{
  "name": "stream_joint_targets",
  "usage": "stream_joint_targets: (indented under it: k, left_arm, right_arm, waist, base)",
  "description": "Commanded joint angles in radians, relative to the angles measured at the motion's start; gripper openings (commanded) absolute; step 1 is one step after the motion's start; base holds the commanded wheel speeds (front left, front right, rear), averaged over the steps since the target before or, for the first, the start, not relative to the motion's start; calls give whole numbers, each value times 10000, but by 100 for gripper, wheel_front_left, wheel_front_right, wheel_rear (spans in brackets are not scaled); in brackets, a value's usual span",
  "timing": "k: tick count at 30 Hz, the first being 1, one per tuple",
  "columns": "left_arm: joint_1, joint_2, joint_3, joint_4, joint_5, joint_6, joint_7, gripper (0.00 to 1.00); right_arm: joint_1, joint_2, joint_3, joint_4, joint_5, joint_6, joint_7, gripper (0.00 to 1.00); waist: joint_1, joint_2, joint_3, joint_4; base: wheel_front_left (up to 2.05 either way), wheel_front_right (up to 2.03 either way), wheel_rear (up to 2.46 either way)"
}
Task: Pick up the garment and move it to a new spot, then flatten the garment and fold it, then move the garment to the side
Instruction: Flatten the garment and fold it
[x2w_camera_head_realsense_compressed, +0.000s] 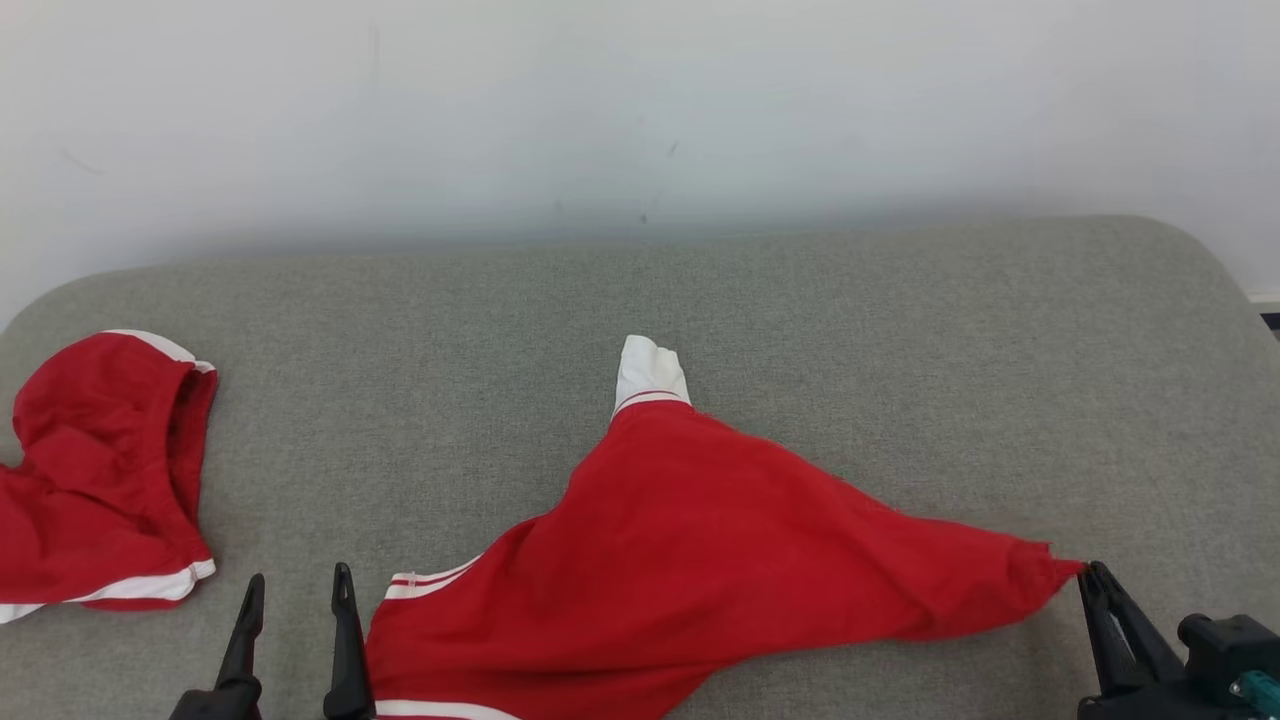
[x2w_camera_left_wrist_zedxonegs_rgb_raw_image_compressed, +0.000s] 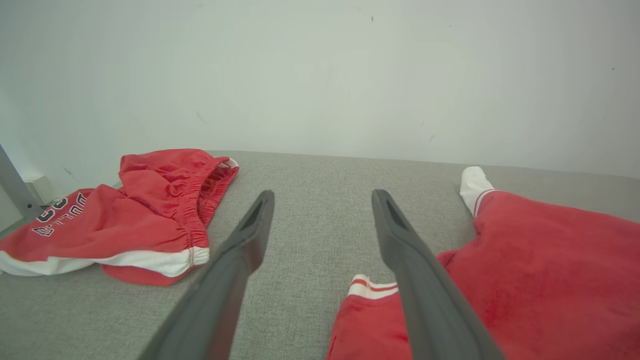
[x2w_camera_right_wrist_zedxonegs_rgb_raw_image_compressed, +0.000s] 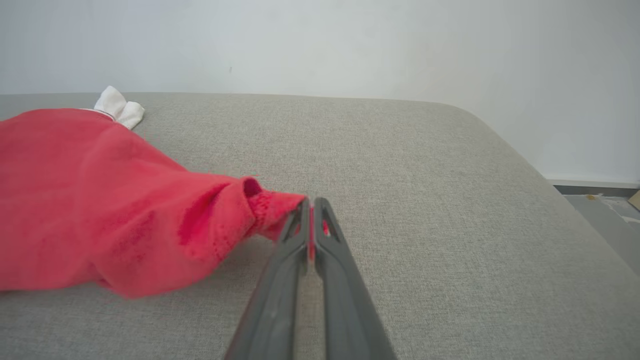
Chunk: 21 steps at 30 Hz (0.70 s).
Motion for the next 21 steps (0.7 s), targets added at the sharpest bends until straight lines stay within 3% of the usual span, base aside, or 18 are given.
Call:
stream_joint_targets:
  k: [1,2,13,21]
  left_arm:
    - [4,-11,21,15,-29,-11,-33,100]
    - [26,-16,25,30,-36,-1,-33,100]
    - [102,-37,54,83,-85,-9,-33,100]
    - [-84,-38,38,93,-8,-61,-33,100]
  right_arm:
    - [98,36,-78,-158,-60,-23,70,85]
    - [191,67,-162,-307,-85,-23,97,100]
    - [688,102,-919,-1633,-156,-23,542,100]
    - [-605,-202,-260,-800,-46,-23,1106,100]
  waist:
    - [0,-1,-2,-32]
    - [0,-1,-12,-48]
    - [0,-1,-165,-6]
    - [0,-1,-15,191]
  base:
    - [0,0,0]
    - [0,0,0]
    - [0,0,0]
    - [0,0,0]
